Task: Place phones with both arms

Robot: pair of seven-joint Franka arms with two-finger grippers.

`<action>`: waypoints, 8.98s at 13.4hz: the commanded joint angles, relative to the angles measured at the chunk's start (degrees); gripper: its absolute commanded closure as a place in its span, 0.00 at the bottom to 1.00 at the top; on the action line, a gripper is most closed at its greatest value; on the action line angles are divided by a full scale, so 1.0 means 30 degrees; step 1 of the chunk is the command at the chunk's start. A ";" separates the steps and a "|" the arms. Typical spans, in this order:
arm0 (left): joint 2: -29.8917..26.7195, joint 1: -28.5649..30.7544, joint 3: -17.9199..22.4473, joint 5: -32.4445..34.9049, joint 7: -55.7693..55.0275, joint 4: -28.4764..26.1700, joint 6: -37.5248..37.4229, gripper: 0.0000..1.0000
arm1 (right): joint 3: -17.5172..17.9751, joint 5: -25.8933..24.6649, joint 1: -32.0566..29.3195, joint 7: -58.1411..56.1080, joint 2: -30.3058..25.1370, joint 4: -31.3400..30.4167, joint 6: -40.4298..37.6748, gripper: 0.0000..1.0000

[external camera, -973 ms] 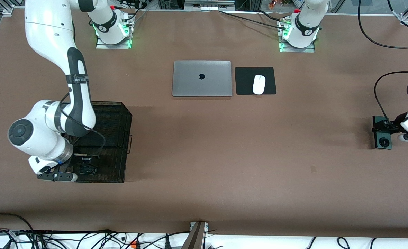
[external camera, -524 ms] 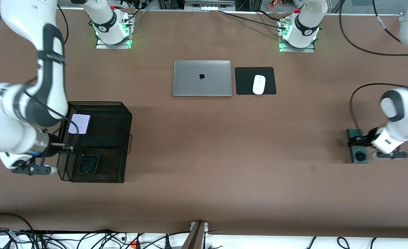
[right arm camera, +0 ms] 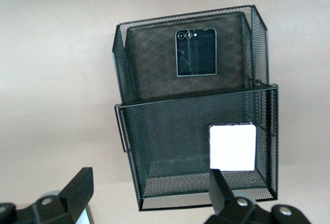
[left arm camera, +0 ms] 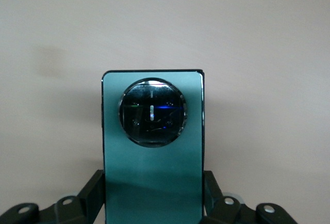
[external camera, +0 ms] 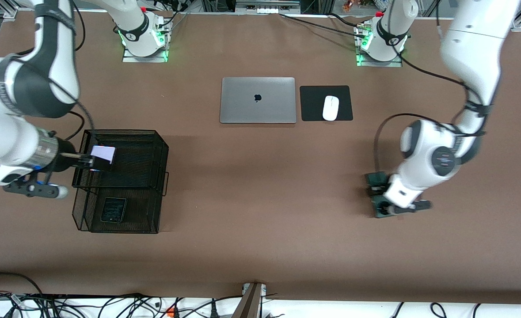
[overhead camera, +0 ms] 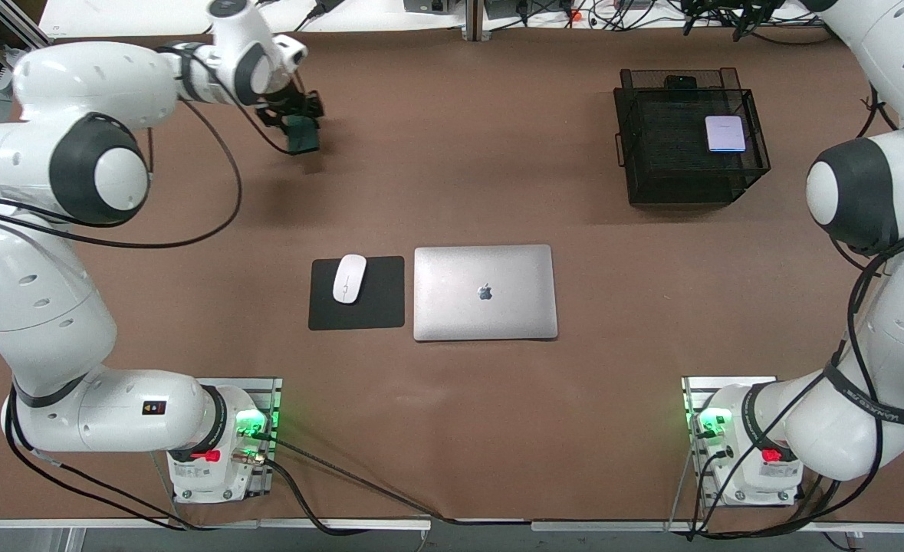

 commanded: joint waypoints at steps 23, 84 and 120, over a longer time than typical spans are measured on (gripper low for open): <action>0.8737 -1.4764 0.4475 -0.0195 -0.8697 1.4739 -0.4306 0.00 | 0.0089 -0.0141 0.0068 0.0276 -0.0300 -0.0461 0.0870 0.01; -1.0365 0.0499 0.4361 -0.0898 1.0785 0.5481 -1.7370 0.00 | 0.3289 -0.2339 0.6777 0.5403 0.5859 -0.1545 1.2301 0.91; -1.0248 0.0470 0.4361 -0.0869 1.0844 0.5745 -1.7165 0.00 | -0.3218 -0.0756 0.4961 -0.3474 -0.3817 -0.8383 0.6535 0.01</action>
